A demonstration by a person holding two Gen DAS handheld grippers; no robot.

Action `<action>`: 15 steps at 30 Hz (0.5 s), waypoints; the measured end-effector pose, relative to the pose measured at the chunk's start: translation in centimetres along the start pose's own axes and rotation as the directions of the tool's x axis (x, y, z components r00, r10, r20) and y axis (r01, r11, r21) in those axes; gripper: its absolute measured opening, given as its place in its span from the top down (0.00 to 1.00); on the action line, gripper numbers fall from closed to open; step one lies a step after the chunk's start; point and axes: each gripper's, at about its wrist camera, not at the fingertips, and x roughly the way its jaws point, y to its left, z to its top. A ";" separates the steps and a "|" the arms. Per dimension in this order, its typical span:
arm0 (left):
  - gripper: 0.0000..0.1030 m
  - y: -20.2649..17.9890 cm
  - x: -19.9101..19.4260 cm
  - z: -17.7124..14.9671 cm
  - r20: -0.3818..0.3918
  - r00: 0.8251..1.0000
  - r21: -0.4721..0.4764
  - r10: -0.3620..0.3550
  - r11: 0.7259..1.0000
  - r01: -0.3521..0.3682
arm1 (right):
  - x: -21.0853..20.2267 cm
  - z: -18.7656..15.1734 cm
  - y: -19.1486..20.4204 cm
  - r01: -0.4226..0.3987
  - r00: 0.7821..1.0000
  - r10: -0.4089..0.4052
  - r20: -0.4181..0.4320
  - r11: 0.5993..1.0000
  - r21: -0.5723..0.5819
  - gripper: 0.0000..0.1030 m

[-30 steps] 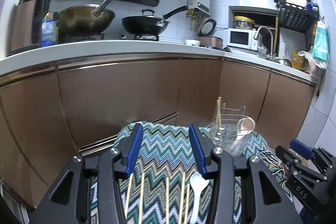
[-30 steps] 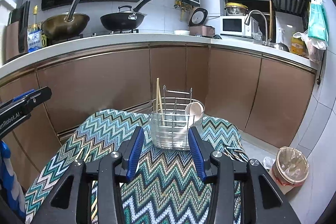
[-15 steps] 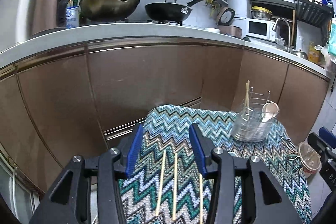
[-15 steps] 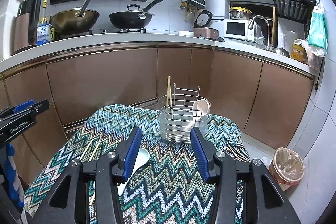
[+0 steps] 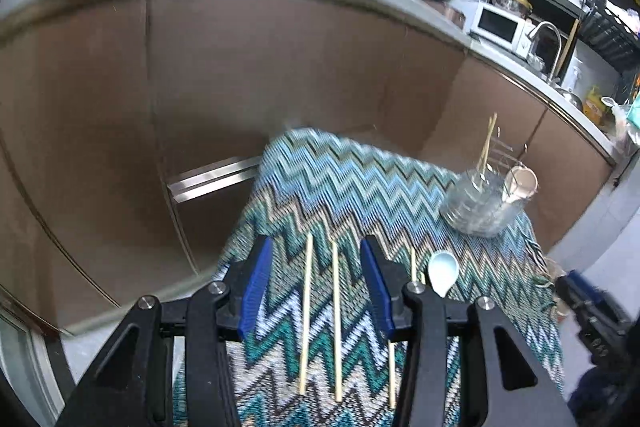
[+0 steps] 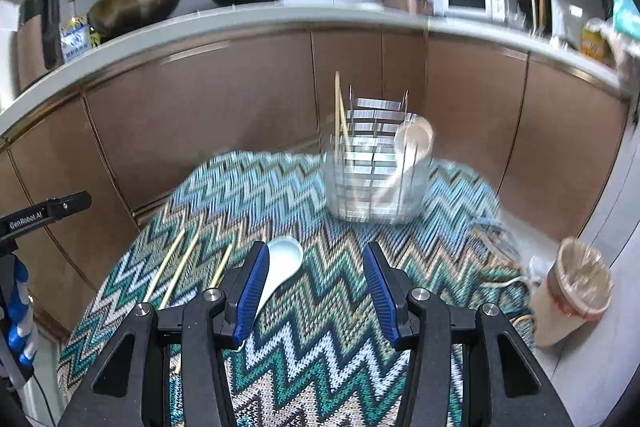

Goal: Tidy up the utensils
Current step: 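Grasp the last white spoon with right tool while left tool grasps a chopstick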

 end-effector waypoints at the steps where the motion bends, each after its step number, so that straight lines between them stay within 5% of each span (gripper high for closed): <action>1: 0.58 0.1 0.6 0.0 -0.020 1.000 -0.001 -0.019 1.000 0.019 | 0.7 -0.2 -0.2 -0.012 1.000 0.012 -0.018 1.000 0.006 0.55; 5: 0.58 -1.2 4.5 -0.5 -0.164 0.979 0.016 -0.118 0.992 0.123 | 4.4 -0.6 -0.9 -0.066 0.992 0.070 -0.101 0.997 0.041 0.55; 8: 0.59 -2.9 8.3 -1.0 -0.289 0.945 0.034 -0.151 0.985 0.168 | 7.1 -0.6 -1.3 -0.123 0.978 0.132 -0.162 0.990 0.063 0.55; 15: 0.63 -5.0 14.6 -1.2 -0.443 0.886 0.038 -0.140 0.984 0.175 | 12.8 0.2 -1.8 -0.223 0.931 0.248 -0.267 0.968 0.118 0.57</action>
